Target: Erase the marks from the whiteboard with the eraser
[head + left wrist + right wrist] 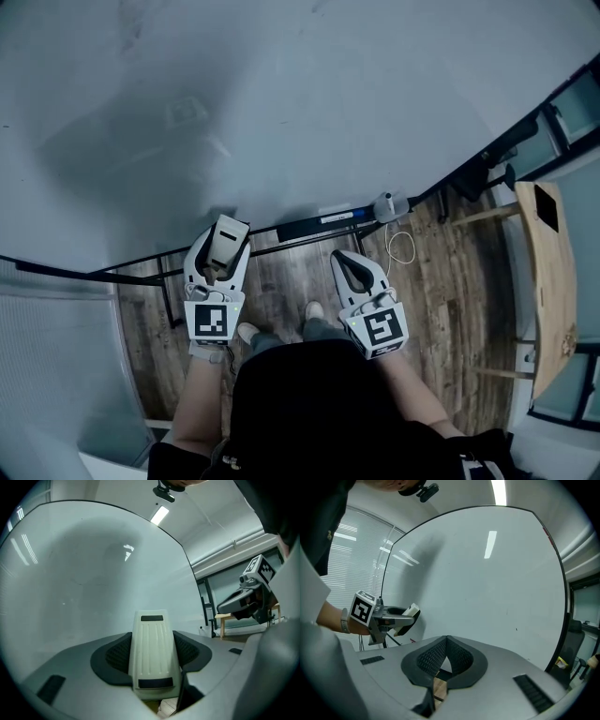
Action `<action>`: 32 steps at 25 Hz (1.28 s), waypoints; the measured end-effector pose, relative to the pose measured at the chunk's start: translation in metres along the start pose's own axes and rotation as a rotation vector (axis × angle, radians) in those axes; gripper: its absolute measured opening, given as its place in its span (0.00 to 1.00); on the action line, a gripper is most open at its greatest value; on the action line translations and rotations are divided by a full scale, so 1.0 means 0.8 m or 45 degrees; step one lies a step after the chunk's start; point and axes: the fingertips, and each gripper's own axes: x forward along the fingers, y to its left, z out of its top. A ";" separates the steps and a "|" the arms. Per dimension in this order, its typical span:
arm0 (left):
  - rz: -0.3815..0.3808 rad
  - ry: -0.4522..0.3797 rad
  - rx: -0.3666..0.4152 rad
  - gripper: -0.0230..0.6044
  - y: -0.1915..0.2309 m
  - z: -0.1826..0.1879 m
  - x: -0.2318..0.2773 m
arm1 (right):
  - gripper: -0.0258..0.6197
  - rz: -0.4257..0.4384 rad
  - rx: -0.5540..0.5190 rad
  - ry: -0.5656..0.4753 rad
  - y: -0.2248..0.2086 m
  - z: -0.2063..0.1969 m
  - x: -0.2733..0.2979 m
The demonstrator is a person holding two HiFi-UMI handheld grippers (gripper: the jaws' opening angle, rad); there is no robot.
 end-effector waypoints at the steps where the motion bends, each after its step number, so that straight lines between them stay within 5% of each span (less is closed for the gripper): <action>1: -0.027 -0.004 -0.008 0.45 -0.009 0.000 0.001 | 0.08 -0.008 -0.003 -0.005 -0.002 0.002 -0.002; 12: -0.278 -0.083 -0.104 0.45 -0.088 0.034 0.020 | 0.08 -0.097 -0.012 -0.036 -0.025 0.018 -0.007; 18: -0.403 -0.102 -0.026 0.45 -0.108 0.049 0.035 | 0.09 -0.089 -0.029 -0.081 -0.029 0.024 -0.001; 32: -0.461 -0.079 0.017 0.45 -0.105 0.049 0.050 | 0.08 -0.146 -0.037 -0.070 -0.041 0.027 0.010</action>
